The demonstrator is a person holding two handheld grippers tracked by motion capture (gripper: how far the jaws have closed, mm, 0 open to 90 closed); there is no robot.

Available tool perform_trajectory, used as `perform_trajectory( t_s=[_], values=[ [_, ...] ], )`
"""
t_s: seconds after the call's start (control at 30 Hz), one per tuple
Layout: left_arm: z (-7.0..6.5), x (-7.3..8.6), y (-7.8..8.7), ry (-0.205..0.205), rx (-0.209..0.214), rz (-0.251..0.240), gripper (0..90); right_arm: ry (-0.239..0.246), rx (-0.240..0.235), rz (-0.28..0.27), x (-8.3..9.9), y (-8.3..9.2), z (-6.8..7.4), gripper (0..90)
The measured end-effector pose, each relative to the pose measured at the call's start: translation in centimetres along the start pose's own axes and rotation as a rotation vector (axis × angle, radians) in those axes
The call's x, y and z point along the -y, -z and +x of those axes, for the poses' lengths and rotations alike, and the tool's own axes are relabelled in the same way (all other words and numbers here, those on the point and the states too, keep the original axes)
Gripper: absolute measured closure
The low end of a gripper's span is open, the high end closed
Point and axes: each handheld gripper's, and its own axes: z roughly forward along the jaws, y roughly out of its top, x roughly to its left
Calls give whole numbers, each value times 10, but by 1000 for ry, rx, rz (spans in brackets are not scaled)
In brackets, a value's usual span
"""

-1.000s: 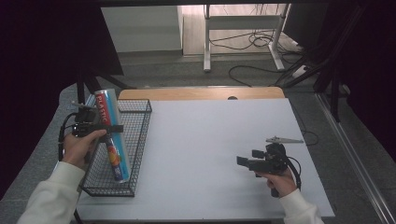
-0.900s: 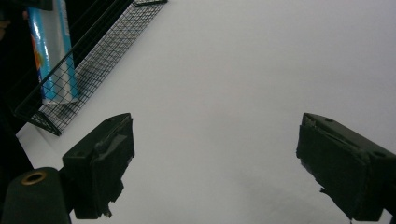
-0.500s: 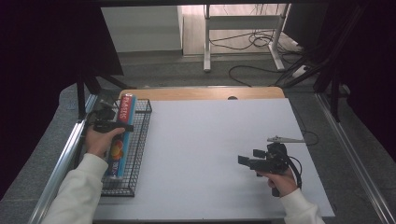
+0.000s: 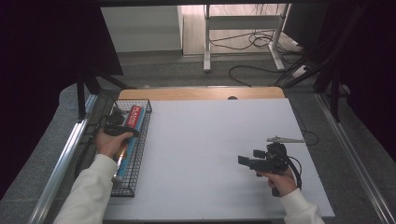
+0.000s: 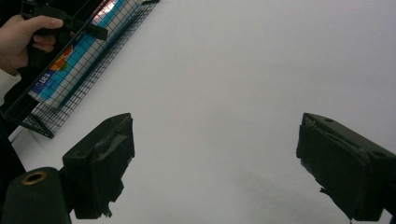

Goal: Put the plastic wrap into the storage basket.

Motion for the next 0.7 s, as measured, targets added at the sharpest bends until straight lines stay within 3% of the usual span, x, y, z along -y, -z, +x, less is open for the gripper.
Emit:
perform_trajectory(
  t_s=[0.1,0.2,0.33,0.43,0.53,0.7],
  values=[
    [1,-1,-2,15,4,-1,307,0,1,3,0,0,0,116],
    [-2,-3,15,13,7,-75,268,0,1,2,0,0,0,117],
    [-7,-1,28,-18,14,-81,189,3,-1,-3,1,0,0,117],
    [-11,4,39,-69,-21,-102,163,9,-1,-4,1,2,0,116],
    [-17,14,57,-143,-18,-149,169,21,-1,-8,1,3,0,116],
    [-34,38,94,-270,49,-248,183,66,11,-13,3,4,1,116]
  ],
)
